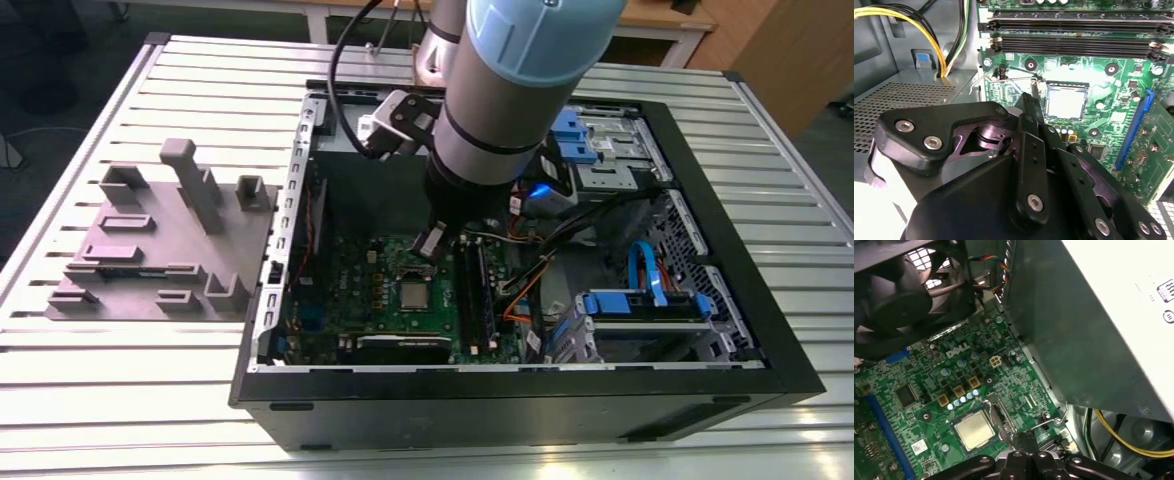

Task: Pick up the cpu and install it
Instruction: 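Close the cpu cover, then install the first cpu locking lever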

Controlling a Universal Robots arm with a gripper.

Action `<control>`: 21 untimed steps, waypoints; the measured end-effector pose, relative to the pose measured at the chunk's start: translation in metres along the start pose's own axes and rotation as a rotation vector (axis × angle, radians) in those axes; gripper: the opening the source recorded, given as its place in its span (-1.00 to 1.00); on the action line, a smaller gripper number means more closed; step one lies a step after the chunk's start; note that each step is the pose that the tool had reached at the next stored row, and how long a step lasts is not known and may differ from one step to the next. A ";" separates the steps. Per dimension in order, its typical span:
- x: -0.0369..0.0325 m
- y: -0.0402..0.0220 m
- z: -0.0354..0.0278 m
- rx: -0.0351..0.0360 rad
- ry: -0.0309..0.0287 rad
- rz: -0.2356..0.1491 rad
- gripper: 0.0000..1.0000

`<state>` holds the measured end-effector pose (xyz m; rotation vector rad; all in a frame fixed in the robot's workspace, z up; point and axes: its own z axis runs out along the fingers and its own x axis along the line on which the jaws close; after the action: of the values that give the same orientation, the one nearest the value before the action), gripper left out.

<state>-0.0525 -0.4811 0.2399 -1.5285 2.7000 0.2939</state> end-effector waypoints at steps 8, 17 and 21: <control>0.0070 -0.0030 -0.0012 0.0019 0.0049 -0.004 -0.79; 0.0115 -0.0033 -0.0017 0.0040 0.0114 -0.013 -0.79; 0.0115 -0.0032 -0.0017 0.0039 0.0114 -0.014 -0.79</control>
<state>-0.0555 -0.4927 0.2398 -1.5517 2.6960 0.2801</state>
